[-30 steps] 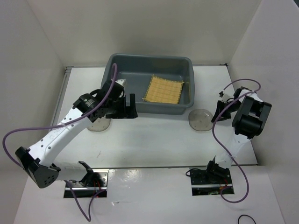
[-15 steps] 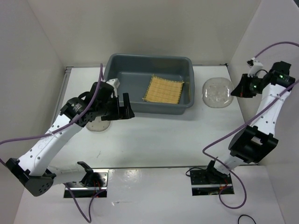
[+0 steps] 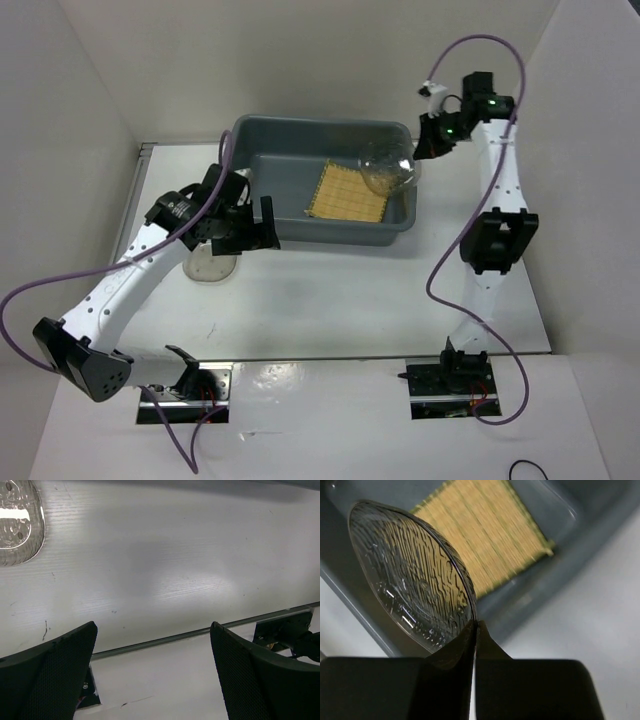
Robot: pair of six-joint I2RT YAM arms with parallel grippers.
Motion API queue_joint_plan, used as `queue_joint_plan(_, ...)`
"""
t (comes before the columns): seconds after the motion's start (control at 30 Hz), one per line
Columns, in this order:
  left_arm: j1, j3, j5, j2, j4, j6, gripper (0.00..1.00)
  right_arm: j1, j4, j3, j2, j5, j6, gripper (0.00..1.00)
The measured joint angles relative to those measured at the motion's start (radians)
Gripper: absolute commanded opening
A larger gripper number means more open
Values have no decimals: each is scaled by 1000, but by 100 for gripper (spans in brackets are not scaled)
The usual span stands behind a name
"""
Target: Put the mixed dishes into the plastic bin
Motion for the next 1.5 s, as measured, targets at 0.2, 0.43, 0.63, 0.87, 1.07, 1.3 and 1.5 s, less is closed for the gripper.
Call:
queue_joint_plan(0.2, 9, 4, 1, 0, -23, -29, 100, 213, 31, 216, 172, 95, 43, 0)
queue_joint_plan(0.43, 10, 4, -20, -16, -68, -93, 100, 262, 91, 328, 384, 219, 90, 0)
queue_joint_plan(0.63, 16, 3, -45, -50, -103, -158, 100, 251, 105, 371, 545, 304, 120, 0)
queue_joint_plan(0.87, 39, -39, -54, -82, -118, -204, 100, 251, 77, 643, 690, 377, 137, 25)
queue_joint_plan(1.07, 121, -153, -40, -161, -98, -218, 100, 251, 51, 689, 703, 415, 133, 64)
queue_joint_plan(1.3, 298, -219, 58, -219, 5, -207, 100, 254, 10, 691, 698, 397, 128, 70)
queue_joint_plan(1.5, 603, -365, 216, -223, 293, -214, 100, 268, -24, 634, 533, 399, 130, 98)
